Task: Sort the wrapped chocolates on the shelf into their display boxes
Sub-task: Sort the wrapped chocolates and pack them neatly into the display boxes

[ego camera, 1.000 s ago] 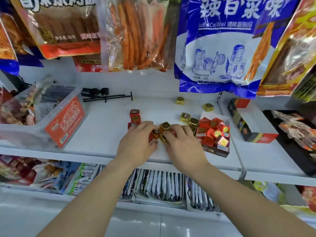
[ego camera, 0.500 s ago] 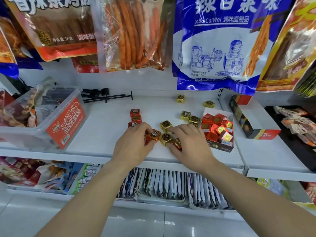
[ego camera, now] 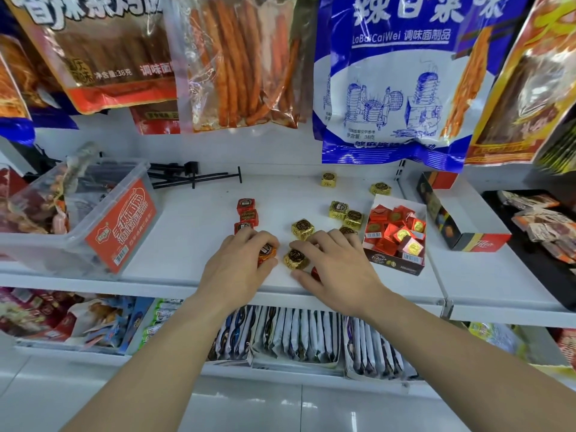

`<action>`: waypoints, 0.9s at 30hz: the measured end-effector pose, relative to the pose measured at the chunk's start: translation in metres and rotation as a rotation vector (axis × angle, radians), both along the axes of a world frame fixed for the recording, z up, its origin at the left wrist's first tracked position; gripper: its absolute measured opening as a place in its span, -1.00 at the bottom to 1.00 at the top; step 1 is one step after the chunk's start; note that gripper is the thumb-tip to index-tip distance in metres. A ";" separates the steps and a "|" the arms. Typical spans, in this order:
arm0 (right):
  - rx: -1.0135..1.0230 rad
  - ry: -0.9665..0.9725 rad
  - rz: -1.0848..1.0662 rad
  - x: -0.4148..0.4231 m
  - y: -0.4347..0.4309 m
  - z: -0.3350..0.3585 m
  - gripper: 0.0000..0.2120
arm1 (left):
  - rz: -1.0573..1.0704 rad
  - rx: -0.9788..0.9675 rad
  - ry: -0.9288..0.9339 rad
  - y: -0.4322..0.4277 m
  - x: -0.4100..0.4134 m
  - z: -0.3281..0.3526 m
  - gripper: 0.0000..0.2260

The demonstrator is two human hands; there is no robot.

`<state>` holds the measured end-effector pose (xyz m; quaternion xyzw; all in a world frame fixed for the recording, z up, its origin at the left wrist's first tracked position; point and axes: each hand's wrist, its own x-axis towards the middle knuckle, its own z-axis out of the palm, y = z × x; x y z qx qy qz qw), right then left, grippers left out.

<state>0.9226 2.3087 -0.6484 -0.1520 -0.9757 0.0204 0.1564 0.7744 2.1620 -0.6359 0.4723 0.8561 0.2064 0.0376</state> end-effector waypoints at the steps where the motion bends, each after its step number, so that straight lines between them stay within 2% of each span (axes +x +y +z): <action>1: -0.016 0.001 0.003 0.000 -0.001 0.000 -0.54 | -0.002 0.005 -0.007 -0.001 0.000 0.000 -0.78; 15: -0.149 -0.099 -0.003 -0.005 -0.002 0.009 -0.52 | 0.033 0.050 -0.083 -0.016 -0.001 0.000 -0.78; 21: -0.196 -0.009 -0.003 -0.003 -0.004 0.010 -0.54 | 0.053 0.065 -0.116 -0.020 -0.002 0.004 -0.79; 27: -0.237 0.186 0.005 0.022 0.003 0.037 -0.53 | 0.006 0.156 -0.126 -0.003 0.017 0.024 -0.79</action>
